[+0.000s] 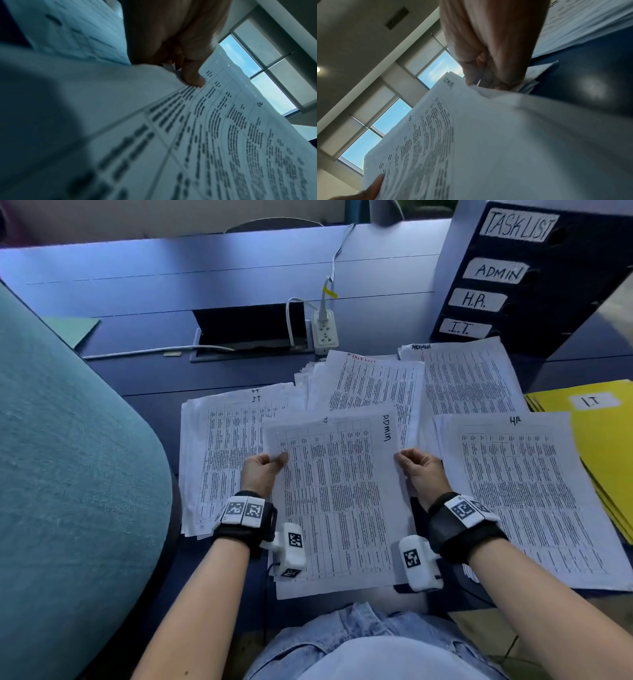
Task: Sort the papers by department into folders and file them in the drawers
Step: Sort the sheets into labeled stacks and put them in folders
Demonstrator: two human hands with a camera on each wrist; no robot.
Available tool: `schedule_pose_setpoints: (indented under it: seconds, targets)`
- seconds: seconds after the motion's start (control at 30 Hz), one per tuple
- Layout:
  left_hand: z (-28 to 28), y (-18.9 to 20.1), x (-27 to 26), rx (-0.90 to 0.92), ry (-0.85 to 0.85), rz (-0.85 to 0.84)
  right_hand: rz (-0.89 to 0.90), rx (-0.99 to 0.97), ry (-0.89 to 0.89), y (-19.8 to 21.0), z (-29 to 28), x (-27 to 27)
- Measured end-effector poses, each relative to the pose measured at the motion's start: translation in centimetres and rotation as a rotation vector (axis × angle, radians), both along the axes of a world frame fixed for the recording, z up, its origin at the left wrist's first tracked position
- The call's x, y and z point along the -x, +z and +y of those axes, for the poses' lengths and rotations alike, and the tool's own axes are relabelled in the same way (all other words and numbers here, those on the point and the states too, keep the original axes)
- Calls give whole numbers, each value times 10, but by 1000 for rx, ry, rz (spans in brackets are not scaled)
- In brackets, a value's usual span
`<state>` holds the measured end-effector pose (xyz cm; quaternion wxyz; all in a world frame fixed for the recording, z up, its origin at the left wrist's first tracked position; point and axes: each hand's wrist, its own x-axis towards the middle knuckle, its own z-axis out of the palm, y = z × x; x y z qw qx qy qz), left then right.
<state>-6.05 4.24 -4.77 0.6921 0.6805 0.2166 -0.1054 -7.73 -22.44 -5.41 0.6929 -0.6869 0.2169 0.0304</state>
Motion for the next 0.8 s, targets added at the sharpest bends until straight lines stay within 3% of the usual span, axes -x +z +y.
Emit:
schedule_pose_setpoints:
  seconds: [0.4,0.57,0.8]
  targets:
    - [-7,1,0,-6,-46,11,98,-124,49,3,-4,-4]
    - [-5,-5,0,-26,-115,11,52,34,127,2,-2,-3]
    - [-5,-7,3,-53,-90,-10,-108,344,324,11,14,7]
